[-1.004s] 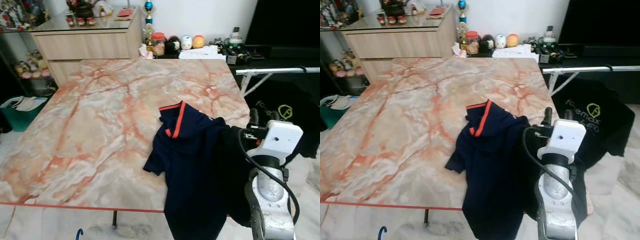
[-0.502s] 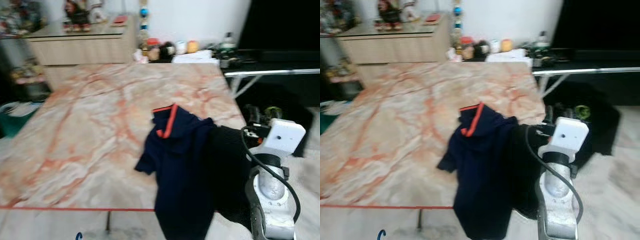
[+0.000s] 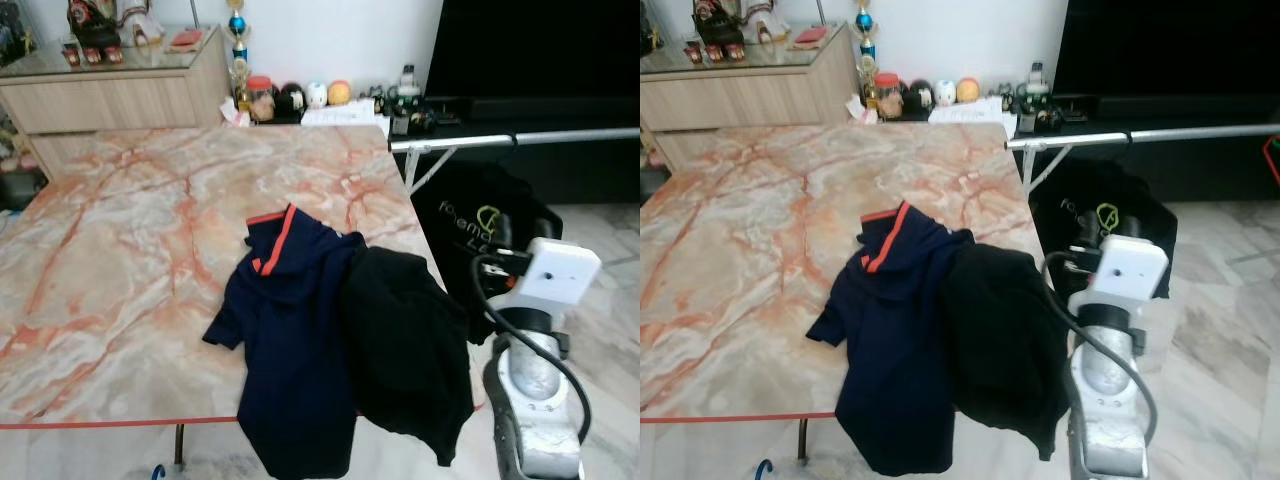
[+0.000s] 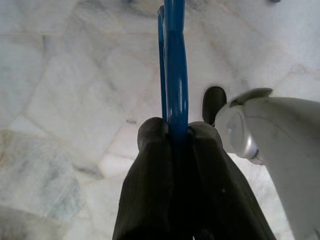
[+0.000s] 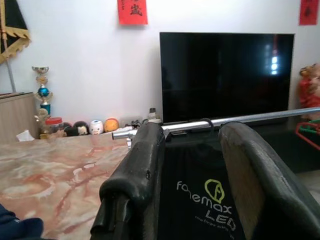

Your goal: Hang hanger

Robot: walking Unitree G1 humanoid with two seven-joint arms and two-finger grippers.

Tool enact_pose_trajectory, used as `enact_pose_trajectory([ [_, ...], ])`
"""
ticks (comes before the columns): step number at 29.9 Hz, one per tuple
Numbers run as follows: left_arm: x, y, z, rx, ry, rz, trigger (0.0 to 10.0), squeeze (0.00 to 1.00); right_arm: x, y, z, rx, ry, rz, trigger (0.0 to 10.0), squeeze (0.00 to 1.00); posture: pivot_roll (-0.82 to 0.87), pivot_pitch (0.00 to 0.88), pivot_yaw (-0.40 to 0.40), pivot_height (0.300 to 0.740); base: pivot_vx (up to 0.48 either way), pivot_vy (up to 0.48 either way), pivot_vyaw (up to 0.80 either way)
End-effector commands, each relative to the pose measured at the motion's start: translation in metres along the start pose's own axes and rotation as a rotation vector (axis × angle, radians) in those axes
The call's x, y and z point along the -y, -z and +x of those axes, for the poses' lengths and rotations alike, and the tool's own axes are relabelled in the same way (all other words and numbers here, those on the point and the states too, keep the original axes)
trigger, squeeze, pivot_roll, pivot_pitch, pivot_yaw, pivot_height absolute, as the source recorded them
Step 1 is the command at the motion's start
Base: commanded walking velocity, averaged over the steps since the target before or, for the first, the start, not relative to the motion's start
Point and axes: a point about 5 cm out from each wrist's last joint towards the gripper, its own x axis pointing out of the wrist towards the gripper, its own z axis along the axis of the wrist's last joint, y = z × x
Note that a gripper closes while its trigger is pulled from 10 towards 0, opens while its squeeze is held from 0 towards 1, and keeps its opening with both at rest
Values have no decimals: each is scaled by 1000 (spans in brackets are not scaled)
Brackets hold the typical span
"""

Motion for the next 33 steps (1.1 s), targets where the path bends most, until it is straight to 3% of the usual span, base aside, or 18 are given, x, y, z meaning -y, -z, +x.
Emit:
enact_pose_trajectory([
  [1, 3, 5, 0, -18, 14, -5, 10000, 0, 11, 12, -3, -59, 64, 60, 10000, 0, 15, 75, 75, 740, 0, -274, 0],
  [9, 3, 5, 0, -20, 17, -7, 10000, 0, 18, 23, -6, -89, 82, 41, 10000, 0, 11, 75, 77, 740, 0, -270, 0],
  [14, 3, 5, 0, -20, 18, -9, 10000, 0, 27, 56, -14, -201, 66, 3, 10000, 0, 9, 77, 78, 740, 0, -268, 0],
  [20, 3, 5, 0, -19, 19, -13, 10000, 0, 44, 114, -35, -424, 105, -10, 10000, 0, 2, 79, 81, 740, 0, -265, 0],
  [22, 3, 4, 0, -20, 21, -14, 10000, 0, 48, 145, -55, -592, 177, 150, 10000, 0, -5, 81, 83, 740, 0, -257, 0],
  [23, 3, 4, 0, -20, 22, -14, 10000, 0, 48, 161, -68, -682, 201, 187, 10000, 0, -6, 81, 85, 740, 0, -255, 0],
  [24, 3, 4, 0, -20, 22, -14, 10000, 0, 48, 161, -68, -682, 201, 187, 10000, 0, -6, 81, 85, 740, 0, -255, 0],
  [25, 4, 4, 0, -20, 22, -14, 10000, 0, 48, 174, -81, -763, 211, 200, 10000, 0, 0, 84, 85, 740, 0, -251, 0],
  [28, 4, 4, 0, -20, 22, -17, 10000, 0, 38, 206, -131, -996, 52, 46, 10000, 0, 3, 86, 90, 740, 0, -254, 0],
  [29, 4, 4, 0, -20, 22, -17, 10000, 0, 38, 206, -131, -996, 52, 46, 10000, 0, 3, 86, 90, 740, 0, -255, 0],
  [30, 4, 5, 0, -21, 21, -18, 10000, 0, 35, 216, -159, -1107, -6, 24, 10000, 0, -1, 86, 91, 740, 0, -251, 0],
  [31, 4, 5, 0, -21, 21, -18, 10000, 0, 35, 216, -159, -1107, -6, 24, 10000, 0, -1, 86, 91, 740, 0, -251, 0],
  [33, 4, 5, 0, -22, 21, -18, 10000, 0, 39, 222, -180, -1193, 4, 9, 10000, 0, 19, 84, 85, 740, 0, -253, 0],
])
